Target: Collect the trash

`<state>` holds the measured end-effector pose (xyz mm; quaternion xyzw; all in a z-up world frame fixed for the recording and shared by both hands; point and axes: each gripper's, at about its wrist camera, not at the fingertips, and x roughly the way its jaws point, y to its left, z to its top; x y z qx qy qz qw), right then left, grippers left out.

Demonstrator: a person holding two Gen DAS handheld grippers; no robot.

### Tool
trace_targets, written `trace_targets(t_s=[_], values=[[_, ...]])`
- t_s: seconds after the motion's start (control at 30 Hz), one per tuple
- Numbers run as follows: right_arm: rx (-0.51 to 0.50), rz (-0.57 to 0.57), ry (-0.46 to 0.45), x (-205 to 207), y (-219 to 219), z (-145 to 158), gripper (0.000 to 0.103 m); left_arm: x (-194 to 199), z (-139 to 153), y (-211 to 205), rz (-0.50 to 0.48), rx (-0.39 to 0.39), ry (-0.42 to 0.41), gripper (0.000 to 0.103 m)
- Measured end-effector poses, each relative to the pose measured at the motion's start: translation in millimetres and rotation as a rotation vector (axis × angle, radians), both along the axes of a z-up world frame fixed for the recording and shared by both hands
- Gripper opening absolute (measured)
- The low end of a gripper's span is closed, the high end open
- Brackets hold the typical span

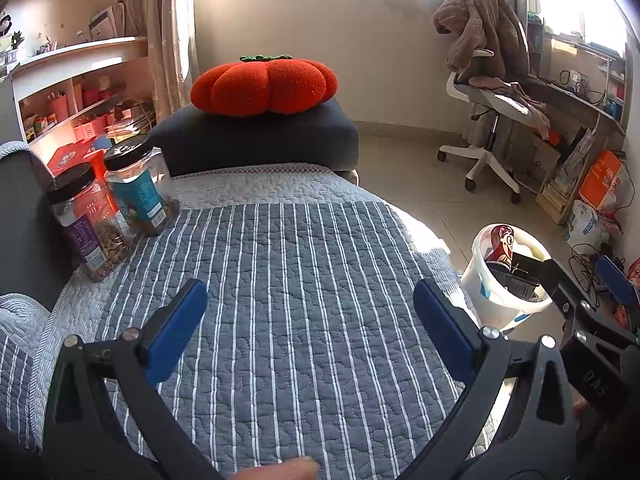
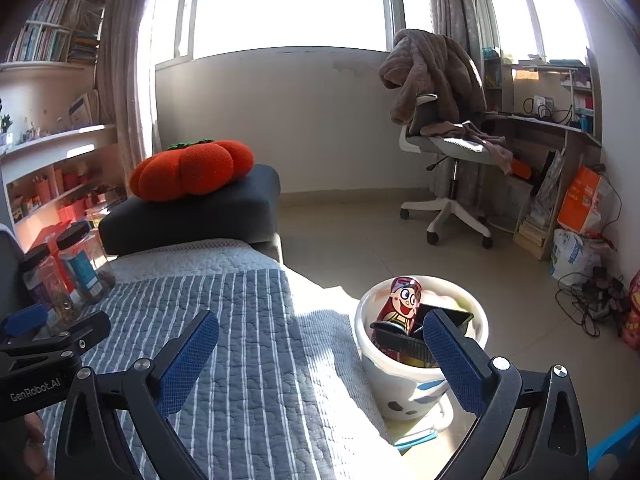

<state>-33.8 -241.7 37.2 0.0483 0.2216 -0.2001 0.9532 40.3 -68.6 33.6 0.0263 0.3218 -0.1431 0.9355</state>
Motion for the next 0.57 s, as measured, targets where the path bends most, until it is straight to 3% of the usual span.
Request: trace_targets(t_s=[0.57], values=[[0.009,0.006,0.006,-1.4,-3.6,-0.9,0.103,-8.3,1.0,-7.7,-0.053,-0.002,-0.048,0.095]])
